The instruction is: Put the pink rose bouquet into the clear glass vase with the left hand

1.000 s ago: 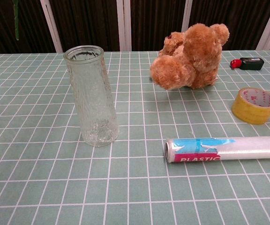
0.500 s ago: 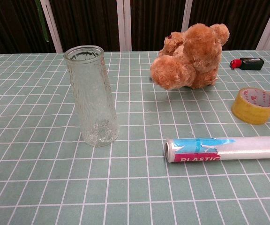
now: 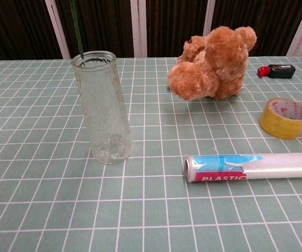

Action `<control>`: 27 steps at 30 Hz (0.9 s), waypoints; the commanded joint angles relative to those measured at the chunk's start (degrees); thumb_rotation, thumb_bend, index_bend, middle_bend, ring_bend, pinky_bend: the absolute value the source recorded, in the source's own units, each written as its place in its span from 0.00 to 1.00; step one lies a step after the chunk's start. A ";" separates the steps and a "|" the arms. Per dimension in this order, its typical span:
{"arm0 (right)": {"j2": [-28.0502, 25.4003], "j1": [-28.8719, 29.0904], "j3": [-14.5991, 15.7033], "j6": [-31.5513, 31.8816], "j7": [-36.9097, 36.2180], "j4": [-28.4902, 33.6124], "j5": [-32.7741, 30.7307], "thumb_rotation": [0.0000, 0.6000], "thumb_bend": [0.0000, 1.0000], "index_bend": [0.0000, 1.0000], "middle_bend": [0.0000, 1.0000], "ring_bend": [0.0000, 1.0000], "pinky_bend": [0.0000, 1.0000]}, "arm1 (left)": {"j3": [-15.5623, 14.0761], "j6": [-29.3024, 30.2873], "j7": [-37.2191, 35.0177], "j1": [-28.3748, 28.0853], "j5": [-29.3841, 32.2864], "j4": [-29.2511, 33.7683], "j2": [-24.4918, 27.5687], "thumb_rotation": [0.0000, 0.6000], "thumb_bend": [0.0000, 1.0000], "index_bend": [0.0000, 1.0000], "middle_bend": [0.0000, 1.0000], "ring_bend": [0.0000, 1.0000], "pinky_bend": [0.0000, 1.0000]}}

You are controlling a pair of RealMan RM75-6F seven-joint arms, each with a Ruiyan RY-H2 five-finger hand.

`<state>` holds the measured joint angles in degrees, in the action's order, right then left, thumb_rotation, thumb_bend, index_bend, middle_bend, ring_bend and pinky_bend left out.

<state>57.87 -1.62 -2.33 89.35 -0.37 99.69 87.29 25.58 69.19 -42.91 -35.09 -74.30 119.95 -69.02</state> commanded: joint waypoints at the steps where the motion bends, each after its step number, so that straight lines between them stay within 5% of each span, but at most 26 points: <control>1: -0.01 -0.04 0.00 0.05 -0.10 -0.06 0.00 1.00 0.27 0.14 0.10 0.10 0.00 | -0.07 -0.13 0.06 -0.61 0.18 -1.02 -1.20 1.00 0.49 0.34 0.38 0.35 0.47; 27: -0.36 -0.28 0.21 0.28 -1.10 -0.11 0.41 1.00 0.27 0.14 0.10 0.10 0.00 | -7.90 -1.99 -3.76 -0.91 -5.30 -14.48 -9.13 1.00 0.49 0.33 0.37 0.34 0.47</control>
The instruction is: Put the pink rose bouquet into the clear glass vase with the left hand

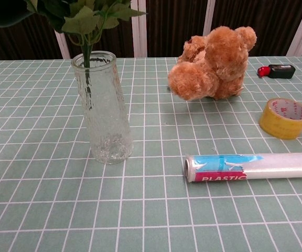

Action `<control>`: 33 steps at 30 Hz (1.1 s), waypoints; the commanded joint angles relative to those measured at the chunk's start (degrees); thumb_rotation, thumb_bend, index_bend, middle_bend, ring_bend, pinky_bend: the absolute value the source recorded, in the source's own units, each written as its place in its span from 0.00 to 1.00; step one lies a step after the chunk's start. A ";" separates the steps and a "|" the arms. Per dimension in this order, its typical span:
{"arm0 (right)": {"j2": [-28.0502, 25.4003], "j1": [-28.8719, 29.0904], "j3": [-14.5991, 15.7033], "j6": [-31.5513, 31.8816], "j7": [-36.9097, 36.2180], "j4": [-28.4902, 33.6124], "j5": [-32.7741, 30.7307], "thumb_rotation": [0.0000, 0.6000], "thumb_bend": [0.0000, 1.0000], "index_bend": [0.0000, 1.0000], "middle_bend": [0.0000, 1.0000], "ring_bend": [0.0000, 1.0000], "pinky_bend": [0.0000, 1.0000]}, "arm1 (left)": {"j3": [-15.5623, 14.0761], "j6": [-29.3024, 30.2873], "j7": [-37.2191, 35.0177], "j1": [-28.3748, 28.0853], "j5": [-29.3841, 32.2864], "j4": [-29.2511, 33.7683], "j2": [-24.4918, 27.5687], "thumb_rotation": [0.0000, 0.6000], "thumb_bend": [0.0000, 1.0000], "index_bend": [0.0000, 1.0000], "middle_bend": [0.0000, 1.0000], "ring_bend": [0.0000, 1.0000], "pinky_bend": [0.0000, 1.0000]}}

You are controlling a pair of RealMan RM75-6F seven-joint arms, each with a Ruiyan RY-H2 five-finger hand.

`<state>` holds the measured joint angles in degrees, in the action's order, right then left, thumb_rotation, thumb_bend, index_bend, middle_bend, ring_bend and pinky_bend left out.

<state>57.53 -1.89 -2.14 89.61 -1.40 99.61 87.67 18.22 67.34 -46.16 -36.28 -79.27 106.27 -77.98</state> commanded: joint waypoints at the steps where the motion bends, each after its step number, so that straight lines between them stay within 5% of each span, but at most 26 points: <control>1: -0.04 -0.02 0.02 0.03 -0.11 -0.03 0.04 1.00 0.27 0.14 0.10 0.10 0.00 | -0.85 -0.20 -0.63 0.38 -0.47 -1.30 -0.24 1.00 0.48 0.33 0.36 0.33 0.46; 16: -0.24 -0.35 0.17 0.88 -0.57 0.13 0.98 1.00 0.27 0.14 0.10 0.10 0.00 | -5.49 -3.07 -3.91 0.90 -6.96 -2.94 6.17 1.00 0.30 0.18 0.16 0.11 0.23; 25: -0.68 -0.84 0.38 1.93 -1.58 0.27 1.83 1.00 0.27 0.14 0.10 0.10 0.00 | -8.31 5.41 -1.82 7.75 -10.59 -2.24 15.88 1.00 0.28 0.14 0.11 0.09 0.24; 29: -0.84 -1.07 0.42 2.36 -1.99 0.22 2.03 1.00 0.27 0.14 0.10 0.10 0.00 | -8.75 10.72 9.81 12.63 -7.26 -2.02 19.62 1.00 0.29 0.15 0.11 0.08 0.22; 33: -0.96 -1.09 0.52 2.38 -1.96 0.26 2.28 1.00 0.27 0.14 0.10 0.10 0.00 | -9.41 19.74 38.79 18.82 -1.58 -1.20 19.86 1.00 0.29 0.17 0.09 0.07 0.18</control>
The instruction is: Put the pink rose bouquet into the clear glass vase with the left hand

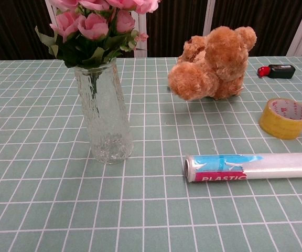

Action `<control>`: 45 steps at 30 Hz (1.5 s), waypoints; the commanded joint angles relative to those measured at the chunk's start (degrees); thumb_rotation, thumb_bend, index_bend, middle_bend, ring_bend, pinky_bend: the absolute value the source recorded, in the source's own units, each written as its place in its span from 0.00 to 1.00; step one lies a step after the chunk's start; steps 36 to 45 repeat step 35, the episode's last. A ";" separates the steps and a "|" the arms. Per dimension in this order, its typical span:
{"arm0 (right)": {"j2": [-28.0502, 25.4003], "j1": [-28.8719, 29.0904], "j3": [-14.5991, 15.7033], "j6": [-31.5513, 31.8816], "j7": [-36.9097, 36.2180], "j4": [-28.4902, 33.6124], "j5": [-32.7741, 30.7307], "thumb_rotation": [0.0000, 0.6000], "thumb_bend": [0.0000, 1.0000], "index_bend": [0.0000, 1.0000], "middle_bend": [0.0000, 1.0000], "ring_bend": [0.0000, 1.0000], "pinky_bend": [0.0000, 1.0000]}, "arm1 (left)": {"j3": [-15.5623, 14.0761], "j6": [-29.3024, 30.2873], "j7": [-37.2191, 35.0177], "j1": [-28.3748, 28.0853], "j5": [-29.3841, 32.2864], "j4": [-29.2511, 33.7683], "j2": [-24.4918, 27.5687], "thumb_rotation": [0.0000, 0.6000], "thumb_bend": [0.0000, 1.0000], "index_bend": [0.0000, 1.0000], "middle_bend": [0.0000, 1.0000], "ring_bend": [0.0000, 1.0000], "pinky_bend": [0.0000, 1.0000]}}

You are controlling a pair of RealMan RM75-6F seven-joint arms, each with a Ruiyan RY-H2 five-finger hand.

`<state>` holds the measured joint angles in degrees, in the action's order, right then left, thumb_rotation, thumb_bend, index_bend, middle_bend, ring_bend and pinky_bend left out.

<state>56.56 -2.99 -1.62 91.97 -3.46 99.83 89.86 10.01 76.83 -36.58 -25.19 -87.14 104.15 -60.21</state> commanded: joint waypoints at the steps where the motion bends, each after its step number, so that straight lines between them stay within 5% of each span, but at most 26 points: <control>1: 0.02 0.02 0.00 0.03 0.17 0.04 0.13 1.00 0.27 0.14 0.10 0.10 0.00 | -1.58 11.22 32.91 8.56 7.07 1.71 1.96 1.00 0.29 0.17 0.09 0.07 0.18; 4: 0.10 0.12 0.07 -0.12 0.42 0.09 0.35 1.00 0.27 0.14 0.10 0.10 0.00 | -3.70 13.04 43.53 11.23 9.50 3.99 1.55 1.00 0.29 0.17 0.09 0.06 0.16; 7: 0.00 0.29 0.29 -0.59 0.35 0.12 0.59 1.00 0.27 0.14 0.10 0.10 0.00 | -5.57 12.24 46.17 12.52 10.13 4.08 1.44 1.00 0.30 0.16 0.09 0.04 0.14; 23: 0.47 1.90 0.71 -3.06 2.55 -0.94 1.83 1.00 0.27 0.14 0.10 0.08 0.00 | -6.47 6.15 39.19 14.26 13.34 -3.32 -2.58 1.00 0.31 0.13 0.08 0.02 0.15; 45: 3.03 2.24 -0.10 -2.27 5.71 -1.84 1.63 1.00 0.27 0.14 0.10 0.08 0.00 | -6.56 9.29 37.22 16.11 8.70 -4.62 -2.47 1.00 0.31 0.14 0.08 0.01 0.12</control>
